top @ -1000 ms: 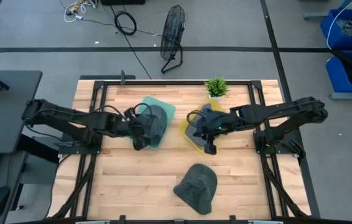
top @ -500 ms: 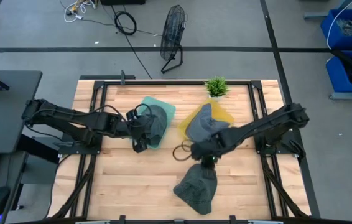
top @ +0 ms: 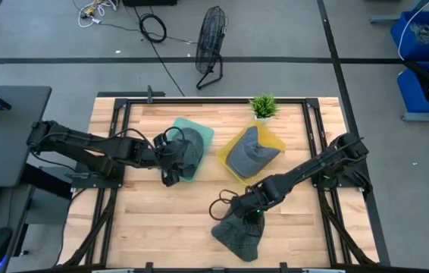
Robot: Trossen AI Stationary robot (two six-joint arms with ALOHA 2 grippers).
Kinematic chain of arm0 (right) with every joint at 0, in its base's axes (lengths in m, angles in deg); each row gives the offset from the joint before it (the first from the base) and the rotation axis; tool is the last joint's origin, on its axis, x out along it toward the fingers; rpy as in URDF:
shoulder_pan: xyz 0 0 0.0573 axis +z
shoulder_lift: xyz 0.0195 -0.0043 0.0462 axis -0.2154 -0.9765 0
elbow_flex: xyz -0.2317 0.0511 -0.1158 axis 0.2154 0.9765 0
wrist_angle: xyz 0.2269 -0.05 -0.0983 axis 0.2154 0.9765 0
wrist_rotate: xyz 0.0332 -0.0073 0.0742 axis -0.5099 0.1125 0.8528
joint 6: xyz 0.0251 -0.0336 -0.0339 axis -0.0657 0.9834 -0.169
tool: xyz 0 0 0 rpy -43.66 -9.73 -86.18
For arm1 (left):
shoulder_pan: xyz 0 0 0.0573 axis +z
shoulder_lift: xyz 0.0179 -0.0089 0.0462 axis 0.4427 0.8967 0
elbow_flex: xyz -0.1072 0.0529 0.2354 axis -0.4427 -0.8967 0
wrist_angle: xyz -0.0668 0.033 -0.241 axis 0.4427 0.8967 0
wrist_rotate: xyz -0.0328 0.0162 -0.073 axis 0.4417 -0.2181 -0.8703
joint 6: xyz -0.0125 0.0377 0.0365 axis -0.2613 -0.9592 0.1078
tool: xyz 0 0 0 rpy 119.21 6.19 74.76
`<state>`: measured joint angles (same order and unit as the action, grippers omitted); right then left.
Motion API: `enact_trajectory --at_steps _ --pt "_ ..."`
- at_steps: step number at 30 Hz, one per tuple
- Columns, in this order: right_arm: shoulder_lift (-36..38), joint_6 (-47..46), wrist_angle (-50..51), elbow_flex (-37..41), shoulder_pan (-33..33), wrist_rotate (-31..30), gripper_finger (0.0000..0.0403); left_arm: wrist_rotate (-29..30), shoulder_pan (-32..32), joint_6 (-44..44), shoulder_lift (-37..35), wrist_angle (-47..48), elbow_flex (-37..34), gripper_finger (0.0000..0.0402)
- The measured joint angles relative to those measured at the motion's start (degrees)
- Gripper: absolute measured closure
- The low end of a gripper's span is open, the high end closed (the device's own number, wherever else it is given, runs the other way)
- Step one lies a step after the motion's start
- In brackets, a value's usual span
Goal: Pick & Place hat
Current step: Put the black cap into the blue basket
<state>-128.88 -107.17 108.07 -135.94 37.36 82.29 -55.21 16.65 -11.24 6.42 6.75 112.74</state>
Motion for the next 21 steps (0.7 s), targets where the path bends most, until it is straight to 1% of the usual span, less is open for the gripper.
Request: enact_trajectory --at_steps 3,11,21 --pt "-1.01 -0.18 -1.95 0.0 0.65 1.66 0.0268 0.0 -0.13 0.86 0.0 0.08 0.0 0.0254" --pt "-1.16 -1.99 -3.29 0.0 2.31 1.29 0.0268 0.0 -1.91 0.86 0.0 0.44 0.0 0.0255" --pt "-1.16 -5.54 -2.81 0.0 4.08 -5.41 0.0269 -0.02 -2.62 0.79 0.0 0.32 0.0 0.0255"
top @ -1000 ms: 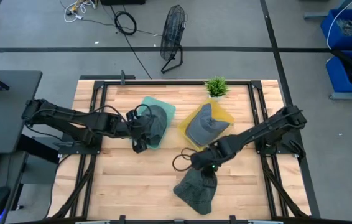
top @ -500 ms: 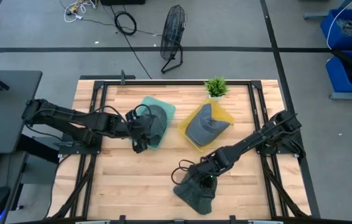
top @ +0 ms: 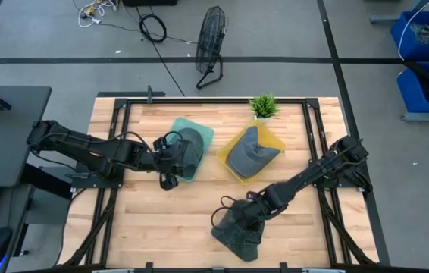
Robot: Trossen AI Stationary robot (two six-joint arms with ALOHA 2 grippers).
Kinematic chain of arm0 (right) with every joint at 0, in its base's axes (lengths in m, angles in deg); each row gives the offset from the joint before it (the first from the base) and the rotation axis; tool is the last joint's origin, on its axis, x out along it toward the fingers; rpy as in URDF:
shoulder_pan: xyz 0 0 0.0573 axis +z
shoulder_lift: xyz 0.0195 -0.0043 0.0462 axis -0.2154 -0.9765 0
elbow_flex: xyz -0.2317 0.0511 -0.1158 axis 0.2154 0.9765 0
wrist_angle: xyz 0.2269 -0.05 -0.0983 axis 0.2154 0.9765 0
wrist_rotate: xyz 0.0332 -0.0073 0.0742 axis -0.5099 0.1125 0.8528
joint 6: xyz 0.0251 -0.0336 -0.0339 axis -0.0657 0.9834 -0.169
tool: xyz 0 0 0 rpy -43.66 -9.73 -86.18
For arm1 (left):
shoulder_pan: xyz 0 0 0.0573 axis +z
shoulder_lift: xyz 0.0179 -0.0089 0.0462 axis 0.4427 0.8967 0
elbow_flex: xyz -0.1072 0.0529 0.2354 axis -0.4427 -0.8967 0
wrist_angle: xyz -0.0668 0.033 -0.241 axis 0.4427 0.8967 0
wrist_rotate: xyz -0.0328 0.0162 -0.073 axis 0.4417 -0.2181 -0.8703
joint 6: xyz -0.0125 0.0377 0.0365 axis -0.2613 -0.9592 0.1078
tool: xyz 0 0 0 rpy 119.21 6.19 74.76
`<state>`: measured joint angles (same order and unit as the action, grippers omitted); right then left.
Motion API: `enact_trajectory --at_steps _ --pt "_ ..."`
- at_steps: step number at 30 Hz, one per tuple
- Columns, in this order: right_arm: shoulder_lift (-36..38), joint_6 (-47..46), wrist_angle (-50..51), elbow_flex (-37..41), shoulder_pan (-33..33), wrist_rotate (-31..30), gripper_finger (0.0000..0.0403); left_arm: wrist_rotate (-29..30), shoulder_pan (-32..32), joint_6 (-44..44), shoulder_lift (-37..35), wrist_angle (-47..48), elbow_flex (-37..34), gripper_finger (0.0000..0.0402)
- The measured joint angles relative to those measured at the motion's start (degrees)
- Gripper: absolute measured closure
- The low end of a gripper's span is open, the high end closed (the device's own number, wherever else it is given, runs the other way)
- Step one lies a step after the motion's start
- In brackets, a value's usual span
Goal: Pick & Place hat
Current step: Put the black cap into the blue basket
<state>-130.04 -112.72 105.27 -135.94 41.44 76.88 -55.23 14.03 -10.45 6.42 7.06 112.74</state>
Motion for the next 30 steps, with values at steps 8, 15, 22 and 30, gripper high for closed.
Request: enact_trajectory --at_steps 8,15,22,30 --pt "0.0 -5.83 -1.92 3.46 1.92 -2.63 0.0269 0.02 0.0 -0.04 0.0 -0.04 0.0 0.0255" --pt "0.2 -12.87 -8.05 9.68 2.32 -4.89 0.0276 0.7 0.0 -0.26 0.0 -1.03 0.0 0.0255" --pt "0.13 -7.26 -11.81 9.97 0.75 -4.63 0.0382 0.87 0.0 -5.15 -0.01 -10.75 0.0 0.0255" --pt "-0.04 2.11 -5.77 2.42 -2.45 -2.37 0.0391 -10.36 -0.22 -8.12 0.5 -24.73 0.05 0.026"
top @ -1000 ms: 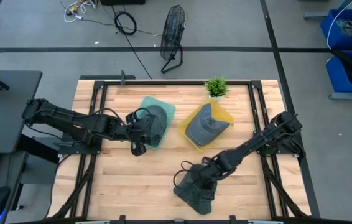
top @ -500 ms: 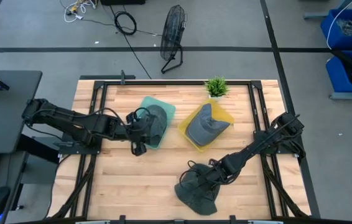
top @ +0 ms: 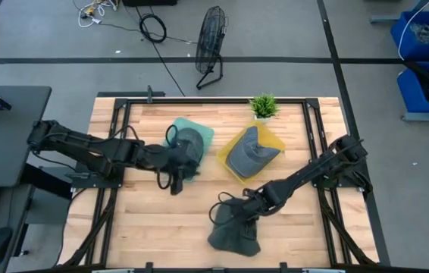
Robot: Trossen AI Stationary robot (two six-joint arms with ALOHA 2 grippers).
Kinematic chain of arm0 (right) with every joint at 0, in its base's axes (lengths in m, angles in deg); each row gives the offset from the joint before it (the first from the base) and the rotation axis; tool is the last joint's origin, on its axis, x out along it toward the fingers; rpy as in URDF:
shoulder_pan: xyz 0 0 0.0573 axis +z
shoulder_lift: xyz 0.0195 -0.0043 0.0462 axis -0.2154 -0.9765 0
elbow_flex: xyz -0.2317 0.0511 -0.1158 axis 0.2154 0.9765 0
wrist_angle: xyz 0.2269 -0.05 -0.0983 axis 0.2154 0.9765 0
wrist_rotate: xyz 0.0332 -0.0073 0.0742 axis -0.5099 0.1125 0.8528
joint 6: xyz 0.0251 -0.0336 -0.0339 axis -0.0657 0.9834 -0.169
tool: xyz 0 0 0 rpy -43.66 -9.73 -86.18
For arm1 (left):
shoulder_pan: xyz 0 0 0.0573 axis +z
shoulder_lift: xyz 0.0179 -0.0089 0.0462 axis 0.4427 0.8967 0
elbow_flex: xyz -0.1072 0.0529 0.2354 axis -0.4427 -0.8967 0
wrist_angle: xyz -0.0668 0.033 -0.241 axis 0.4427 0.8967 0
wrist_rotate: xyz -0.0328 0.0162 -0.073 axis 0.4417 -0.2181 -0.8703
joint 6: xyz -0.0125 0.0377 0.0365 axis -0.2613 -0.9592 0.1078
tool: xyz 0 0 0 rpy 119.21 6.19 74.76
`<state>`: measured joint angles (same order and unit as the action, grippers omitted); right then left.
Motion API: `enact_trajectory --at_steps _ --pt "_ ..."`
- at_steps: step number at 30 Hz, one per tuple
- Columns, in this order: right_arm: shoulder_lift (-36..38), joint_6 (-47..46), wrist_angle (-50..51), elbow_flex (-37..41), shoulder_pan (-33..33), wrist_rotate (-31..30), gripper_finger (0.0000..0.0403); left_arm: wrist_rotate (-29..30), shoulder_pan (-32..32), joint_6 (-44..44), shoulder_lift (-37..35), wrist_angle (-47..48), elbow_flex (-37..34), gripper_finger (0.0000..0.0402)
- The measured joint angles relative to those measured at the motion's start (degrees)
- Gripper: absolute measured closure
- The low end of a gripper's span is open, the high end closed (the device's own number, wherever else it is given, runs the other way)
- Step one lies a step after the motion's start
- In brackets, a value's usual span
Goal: Pick & Place hat
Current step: Put the black cap into the blue basket
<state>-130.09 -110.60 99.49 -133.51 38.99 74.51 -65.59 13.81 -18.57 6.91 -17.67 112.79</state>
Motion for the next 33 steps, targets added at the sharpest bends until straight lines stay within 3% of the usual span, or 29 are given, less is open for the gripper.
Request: enact_trajectory --at_steps 4,12,20,27,33 --pt "0.0 5.87 2.95 -5.42 -1.75 -0.06 0.0396 -5.48 -2.49 0.28 2.78 -5.69 0.04 0.0272" --pt "0.0 14.18 4.44 -9.98 -4.64 -6.21 0.0396 -5.52 -6.95 1.37 9.81 -11.58 0.02 0.0291" --pt "0.0 16.71 3.55 -10.01 -8.52 -16.32 0.0395 0.13 -7.29 2.51 14.56 -11.33 0.0 0.0291" --pt "0.0 20.71 1.11 -10.03 -10.68 -16.98 0.0395 9.82 -4.96 -5.49 17.11 -10.92 0.0 0.0286" --pt "0.02 22.59 0.5 -10.03 -11.48 -17.68 0.0395 5.08 -3.06 -6.44 17.14 -10.17 0.0 0.0236"
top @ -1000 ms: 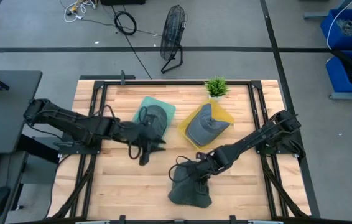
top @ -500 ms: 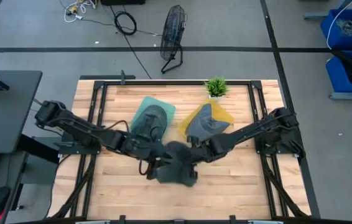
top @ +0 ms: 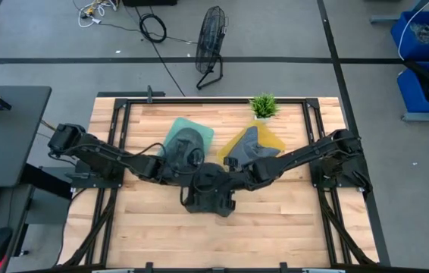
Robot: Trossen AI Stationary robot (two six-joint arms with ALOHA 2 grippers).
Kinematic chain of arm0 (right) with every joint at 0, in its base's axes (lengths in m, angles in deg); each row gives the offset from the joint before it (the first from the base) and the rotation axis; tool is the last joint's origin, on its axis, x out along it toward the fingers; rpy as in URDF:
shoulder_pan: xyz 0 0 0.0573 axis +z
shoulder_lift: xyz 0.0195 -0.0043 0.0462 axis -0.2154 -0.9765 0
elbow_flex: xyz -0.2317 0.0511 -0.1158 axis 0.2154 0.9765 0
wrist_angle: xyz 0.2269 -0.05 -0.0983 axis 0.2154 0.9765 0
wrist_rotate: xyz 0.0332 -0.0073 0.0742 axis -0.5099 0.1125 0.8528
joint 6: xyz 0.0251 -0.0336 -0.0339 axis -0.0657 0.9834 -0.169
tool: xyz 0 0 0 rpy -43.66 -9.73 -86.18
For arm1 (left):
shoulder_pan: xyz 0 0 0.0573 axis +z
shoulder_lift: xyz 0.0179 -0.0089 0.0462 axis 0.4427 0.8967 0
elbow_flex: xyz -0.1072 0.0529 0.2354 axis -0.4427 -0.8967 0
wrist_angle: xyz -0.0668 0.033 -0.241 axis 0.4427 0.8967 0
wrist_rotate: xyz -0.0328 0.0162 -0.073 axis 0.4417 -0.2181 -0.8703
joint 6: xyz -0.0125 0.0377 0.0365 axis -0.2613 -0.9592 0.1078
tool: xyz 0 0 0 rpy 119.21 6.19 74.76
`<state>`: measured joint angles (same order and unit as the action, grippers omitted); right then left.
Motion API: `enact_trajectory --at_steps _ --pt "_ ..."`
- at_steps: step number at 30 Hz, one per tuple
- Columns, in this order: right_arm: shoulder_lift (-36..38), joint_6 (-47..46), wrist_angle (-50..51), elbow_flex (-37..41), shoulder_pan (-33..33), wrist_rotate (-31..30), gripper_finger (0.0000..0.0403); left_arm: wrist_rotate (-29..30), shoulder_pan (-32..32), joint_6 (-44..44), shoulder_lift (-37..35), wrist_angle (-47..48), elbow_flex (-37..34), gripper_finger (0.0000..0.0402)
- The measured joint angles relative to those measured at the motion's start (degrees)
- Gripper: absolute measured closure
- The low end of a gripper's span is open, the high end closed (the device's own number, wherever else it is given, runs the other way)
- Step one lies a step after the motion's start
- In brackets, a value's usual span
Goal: Pick & Place hat
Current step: Put the black cap into the blue basket
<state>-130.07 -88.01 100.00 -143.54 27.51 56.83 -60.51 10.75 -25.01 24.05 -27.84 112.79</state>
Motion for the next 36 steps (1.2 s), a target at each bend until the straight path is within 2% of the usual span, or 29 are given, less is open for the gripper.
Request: enact_trajectory --at_steps 7,10,12,19,22,28,36 --pt "0.0 0.2 -0.47 0.0 -2.14 -3.12 0.0394 -0.11 0.27 -1.34 0.0 0.88 0.0 0.0189" --pt "0.0 1.02 -1.91 0.0 -2.67 -3.47 0.0394 3.93 1.36 -3.01 -0.02 3.45 0.0 0.0187" --pt "0.0 2.17 -2.76 0.0 -2.83 -3.97 0.0394 6.26 2.36 -3.94 -0.13 5.49 0.05 0.019" --pt "0.0 2.97 -2.93 0.0 -2.74 -8.62 0.0394 5.35 4.6 -5.22 -0.15 7.99 0.13 0.0211" --pt "0.0 2.97 -2.89 0.0 -2.8 -7.96 0.0394 6.74 4.66 -5.33 -0.33 8.27 0.09 0.0223" --pt "0.21 2.71 -2.22 -0.11 -2.72 -2.78 0.0395 9.63 4.41 -7.35 -0.24 8.71 -0.2 0.024" --pt "0.16 3.05 -3.27 -0.09 -2.62 -5.39 0.0395 8.65 4.48 -7.32 -0.09 9.97 -0.07 0.025"
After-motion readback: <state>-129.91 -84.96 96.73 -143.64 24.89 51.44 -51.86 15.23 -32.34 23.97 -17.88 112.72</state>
